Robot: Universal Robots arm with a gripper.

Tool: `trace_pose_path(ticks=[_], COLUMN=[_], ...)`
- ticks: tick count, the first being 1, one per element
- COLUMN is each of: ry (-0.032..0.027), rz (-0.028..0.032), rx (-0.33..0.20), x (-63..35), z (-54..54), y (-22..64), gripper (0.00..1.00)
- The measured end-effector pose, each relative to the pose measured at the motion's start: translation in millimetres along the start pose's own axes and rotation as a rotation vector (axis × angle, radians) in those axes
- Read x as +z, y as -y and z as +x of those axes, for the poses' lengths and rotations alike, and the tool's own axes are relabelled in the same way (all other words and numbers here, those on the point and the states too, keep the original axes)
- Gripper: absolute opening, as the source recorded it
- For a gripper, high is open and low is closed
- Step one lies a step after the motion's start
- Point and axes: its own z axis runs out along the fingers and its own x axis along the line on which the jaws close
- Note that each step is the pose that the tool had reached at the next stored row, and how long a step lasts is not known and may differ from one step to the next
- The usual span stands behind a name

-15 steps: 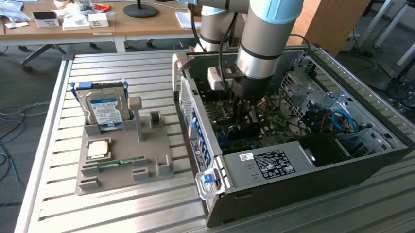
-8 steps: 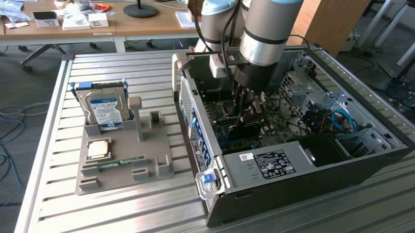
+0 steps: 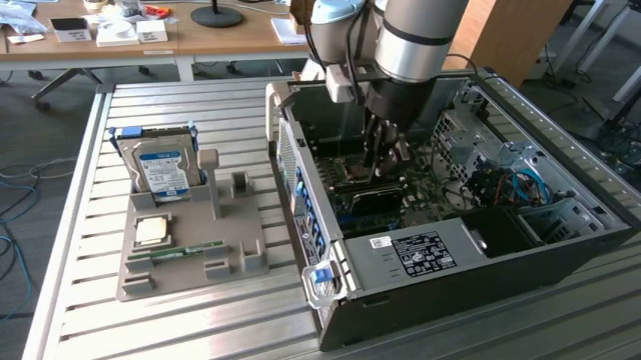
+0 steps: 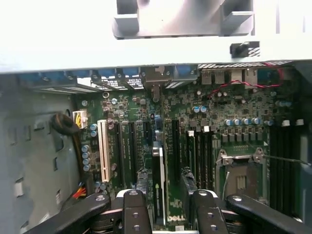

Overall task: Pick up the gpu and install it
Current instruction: 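Insert the gpu into the slot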

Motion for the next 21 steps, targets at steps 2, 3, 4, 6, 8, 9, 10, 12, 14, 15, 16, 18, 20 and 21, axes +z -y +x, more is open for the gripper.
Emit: trace_pose_path(ticks=[2,3,4,6,8,9,10,12,14,15,16,18,20,21], ry=[0.0,-0.0001,0.0,-0.0001,0.0001,0.0001,0.0001,0.0,0.0,-0.0004,-0.0004,0.0001,0.0001,0.0], rz=[0.0,0.0,0.0,0.0,0.0001,0.0001,0.0001,0.0,0.0001,-0.0001,-0.0002,0.0001,0.0,0.0], rx=[0.0,0.0,0.0,0.0,0.0,0.0,0.0,0.0,0.0,0.0,-0.001,-0.002,-0.002,-0.002], x=[-5.1,-7.3,-9.6,-13.2,-13.3,-13.3,-13.3,-13.4,-13.5,-14.0,-14.8,-15.4,-15.4,-15.5], z=[-0.1,-0.2,-0.3,-0.4,-0.4,-0.4,-0.4,-0.4,-0.4,-0.3,-0.4,-0.4,-0.5,-0.4], y=[0.0,0.1,0.1,0.1,0.1,0.1,0.1,0.1,0.1,0.1,0.1,0.2,0.2,0.1], gripper=[0.4,0.4,0.4,0.4,0.4,0.4,0.4,0.4,0.4,0.4,0.4,0.4,0.4,0.4])
